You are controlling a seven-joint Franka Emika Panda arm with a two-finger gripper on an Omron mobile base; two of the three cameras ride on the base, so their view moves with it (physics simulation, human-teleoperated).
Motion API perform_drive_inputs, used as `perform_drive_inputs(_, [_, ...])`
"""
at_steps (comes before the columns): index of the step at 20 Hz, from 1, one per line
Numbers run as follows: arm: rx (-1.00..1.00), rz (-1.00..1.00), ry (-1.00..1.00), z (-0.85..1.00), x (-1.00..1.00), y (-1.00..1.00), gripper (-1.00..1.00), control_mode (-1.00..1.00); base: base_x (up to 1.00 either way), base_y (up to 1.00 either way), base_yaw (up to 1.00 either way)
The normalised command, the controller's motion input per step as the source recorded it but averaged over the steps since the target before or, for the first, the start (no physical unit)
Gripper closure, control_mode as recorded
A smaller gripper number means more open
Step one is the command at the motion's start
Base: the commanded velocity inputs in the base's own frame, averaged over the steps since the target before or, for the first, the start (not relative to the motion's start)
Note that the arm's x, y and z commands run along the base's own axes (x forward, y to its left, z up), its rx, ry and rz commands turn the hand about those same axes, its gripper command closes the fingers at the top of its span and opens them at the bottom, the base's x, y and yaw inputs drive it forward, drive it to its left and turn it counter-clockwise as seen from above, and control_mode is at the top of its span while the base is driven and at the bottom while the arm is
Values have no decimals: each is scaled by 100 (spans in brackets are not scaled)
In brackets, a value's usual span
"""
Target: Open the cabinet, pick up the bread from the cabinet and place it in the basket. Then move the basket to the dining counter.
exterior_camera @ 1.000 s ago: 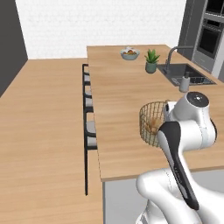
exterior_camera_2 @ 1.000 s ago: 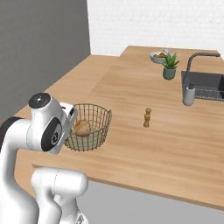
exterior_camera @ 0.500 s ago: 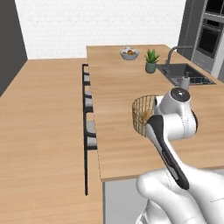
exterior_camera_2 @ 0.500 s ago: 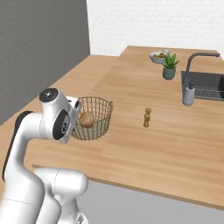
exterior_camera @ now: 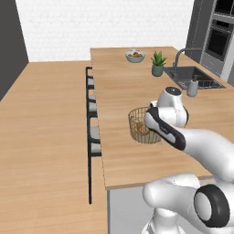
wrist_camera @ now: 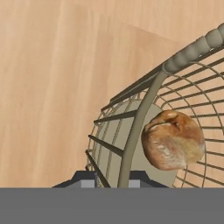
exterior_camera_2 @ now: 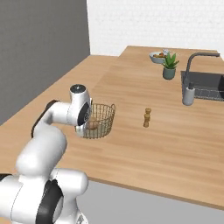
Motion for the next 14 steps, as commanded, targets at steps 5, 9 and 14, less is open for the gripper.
perform_drive_inputs(5, [0,7,3,-55,100,0,100,-100,0,0,0])
perform_drive_inputs(9, [0,0,-12,-51,60,0,100,-100,0,0,0])
perform_drive_inputs(14, [0,0,-3,-50,47,0,100,-100,0,0,0])
